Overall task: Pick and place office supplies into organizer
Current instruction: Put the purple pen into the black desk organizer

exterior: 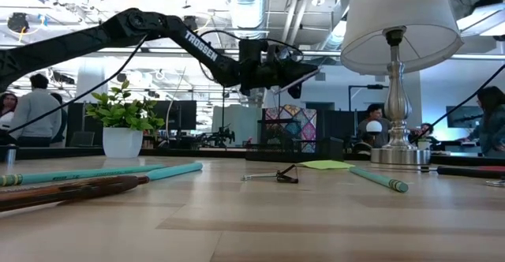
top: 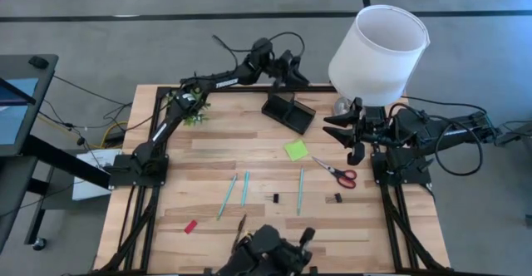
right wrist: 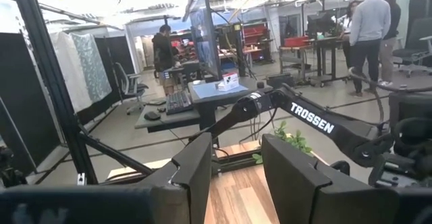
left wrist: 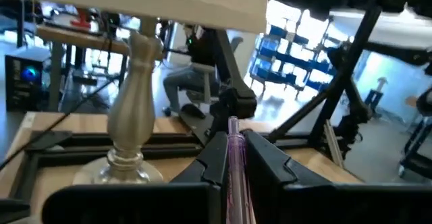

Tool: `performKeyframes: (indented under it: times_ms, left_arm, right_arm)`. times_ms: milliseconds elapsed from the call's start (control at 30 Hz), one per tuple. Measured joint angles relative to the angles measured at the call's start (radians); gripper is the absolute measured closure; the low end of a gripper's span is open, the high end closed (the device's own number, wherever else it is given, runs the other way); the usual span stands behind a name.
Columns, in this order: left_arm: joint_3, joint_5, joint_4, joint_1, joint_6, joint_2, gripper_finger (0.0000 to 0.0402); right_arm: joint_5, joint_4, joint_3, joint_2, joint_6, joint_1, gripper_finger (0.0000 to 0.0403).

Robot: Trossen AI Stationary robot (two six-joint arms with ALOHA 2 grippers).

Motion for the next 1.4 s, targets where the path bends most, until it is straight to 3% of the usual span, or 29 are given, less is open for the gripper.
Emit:
performKeyframes:
  times_ms: [133, 267, 367, 467, 733, 867, 1067, 1167, 1233, 1400]
  left_arm:
    - [-0.010, -0.009, 0.339, 0.001, -0.258, 0.002, 0.0382]
    - [0.021, -0.120, 0.797, -0.001, -0.565, 0.001, 0.0382]
    - [0.053, -0.162, 0.942, 0.014, -0.754, -0.001, 0.0382]
    - [0.095, -0.139, 0.957, 0.030, -0.897, -0.001, 0.0382]
    - [0.257, -0.017, 0.958, 0.013, -1.062, -0.001, 0.0382]
    - [0.239, 0.078, 0.973, -0.035, -1.131, -0.026, 0.0382]
    - [0.239, 0.061, 0.964, -0.123, -1.019, -0.024, 0.0382]
    - [0.238, 0.083, 0.951, -0.138, -1.035, -0.019, 0.0382]
    - [0.238, 0.045, 0.951, -0.131, -1.039, -0.019, 0.0382]
    - [0.248, -0.291, 0.969, -0.122, -0.986, -0.019, 0.0382]
  right_arm:
    - [0.000, 0.001, 0.000, 0.000, 0.000, -0.002, 0.0278]
    - [0.003, 0.003, 0.000, 0.000, 0.001, -0.002, 0.0278]
    - [0.003, 0.003, 0.000, 0.000, 0.001, -0.002, 0.0278]
    - [0.003, 0.003, 0.000, 0.000, 0.001, -0.002, 0.0278]
    - [0.002, 0.002, 0.000, 0.000, 0.010, -0.001, 0.0278]
    - [0.001, 0.002, 0.000, 0.000, 0.035, 0.000, 0.0278]
    - [0.003, 0.002, 0.000, 0.000, 0.036, 0.000, 0.0278]
    - [0.007, 0.005, 0.000, 0.000, 0.024, -0.005, 0.0278]
    - [0.042, 0.009, 0.000, 0.001, -0.007, -0.020, 0.0278]
    - [0.201, -0.002, -0.001, 0.081, -0.217, -0.096, 0.0278]
